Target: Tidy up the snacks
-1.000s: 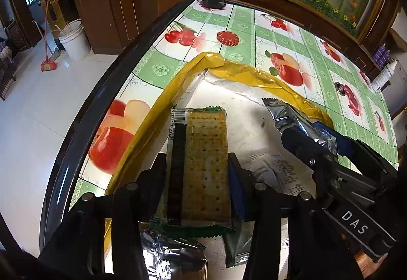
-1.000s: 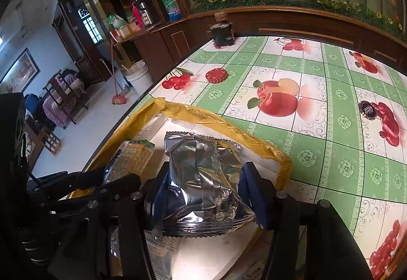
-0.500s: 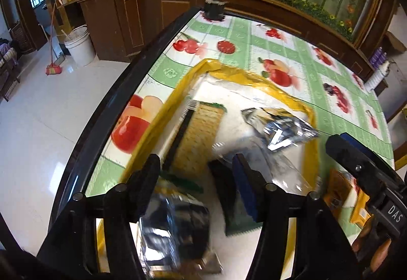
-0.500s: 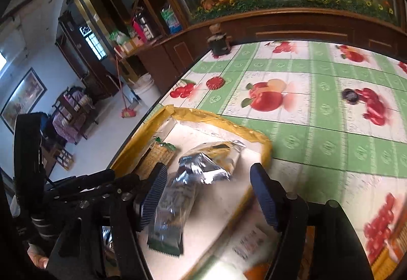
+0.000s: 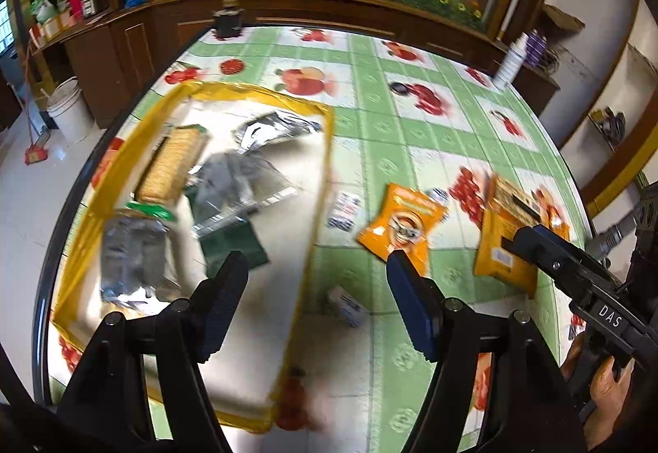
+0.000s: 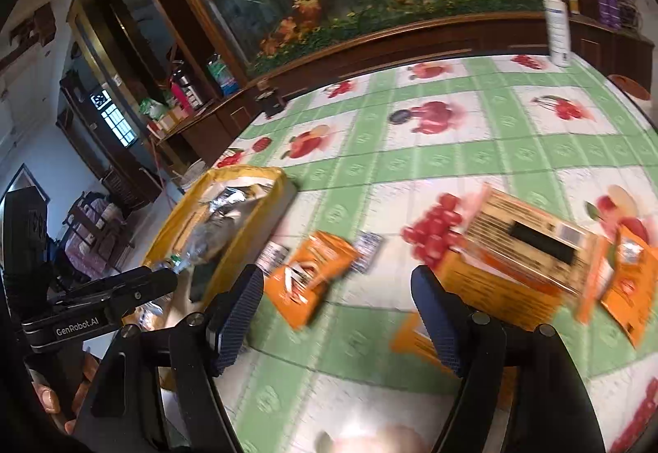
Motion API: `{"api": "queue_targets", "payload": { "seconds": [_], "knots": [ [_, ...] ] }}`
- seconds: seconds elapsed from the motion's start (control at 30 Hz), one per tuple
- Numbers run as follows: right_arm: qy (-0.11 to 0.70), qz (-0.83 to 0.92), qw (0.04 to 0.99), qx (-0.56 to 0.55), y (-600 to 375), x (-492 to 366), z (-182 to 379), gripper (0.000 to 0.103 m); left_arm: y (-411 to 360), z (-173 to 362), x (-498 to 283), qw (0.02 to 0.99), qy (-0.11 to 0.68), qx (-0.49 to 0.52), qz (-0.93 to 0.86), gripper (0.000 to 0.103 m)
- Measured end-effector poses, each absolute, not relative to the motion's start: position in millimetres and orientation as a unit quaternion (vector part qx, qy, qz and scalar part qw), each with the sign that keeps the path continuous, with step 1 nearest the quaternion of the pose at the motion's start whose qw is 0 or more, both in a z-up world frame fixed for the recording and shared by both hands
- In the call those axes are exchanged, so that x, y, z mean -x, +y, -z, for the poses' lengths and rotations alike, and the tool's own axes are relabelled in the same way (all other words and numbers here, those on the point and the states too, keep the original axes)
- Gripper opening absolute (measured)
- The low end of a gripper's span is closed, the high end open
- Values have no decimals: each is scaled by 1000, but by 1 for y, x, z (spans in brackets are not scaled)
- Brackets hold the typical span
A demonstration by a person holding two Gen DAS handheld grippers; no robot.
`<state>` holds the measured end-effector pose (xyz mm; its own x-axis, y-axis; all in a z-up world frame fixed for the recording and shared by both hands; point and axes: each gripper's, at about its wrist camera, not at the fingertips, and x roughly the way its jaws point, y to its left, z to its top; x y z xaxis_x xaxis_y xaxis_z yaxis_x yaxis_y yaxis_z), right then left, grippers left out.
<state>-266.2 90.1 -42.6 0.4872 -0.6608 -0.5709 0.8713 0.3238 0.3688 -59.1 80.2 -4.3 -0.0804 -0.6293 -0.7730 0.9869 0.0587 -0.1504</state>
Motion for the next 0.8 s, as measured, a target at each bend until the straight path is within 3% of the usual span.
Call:
{"api": "queue_targets", "payload": {
  "seconds": [0.37,0.8],
  "knots": [
    [163,550,766,-290,162,337,54,76,111,31,100,615,343,-280,653,69],
    [171,644,687,-290,219,424,89,76,90,64,105,615,356,-307,633,69]
  ]
}}
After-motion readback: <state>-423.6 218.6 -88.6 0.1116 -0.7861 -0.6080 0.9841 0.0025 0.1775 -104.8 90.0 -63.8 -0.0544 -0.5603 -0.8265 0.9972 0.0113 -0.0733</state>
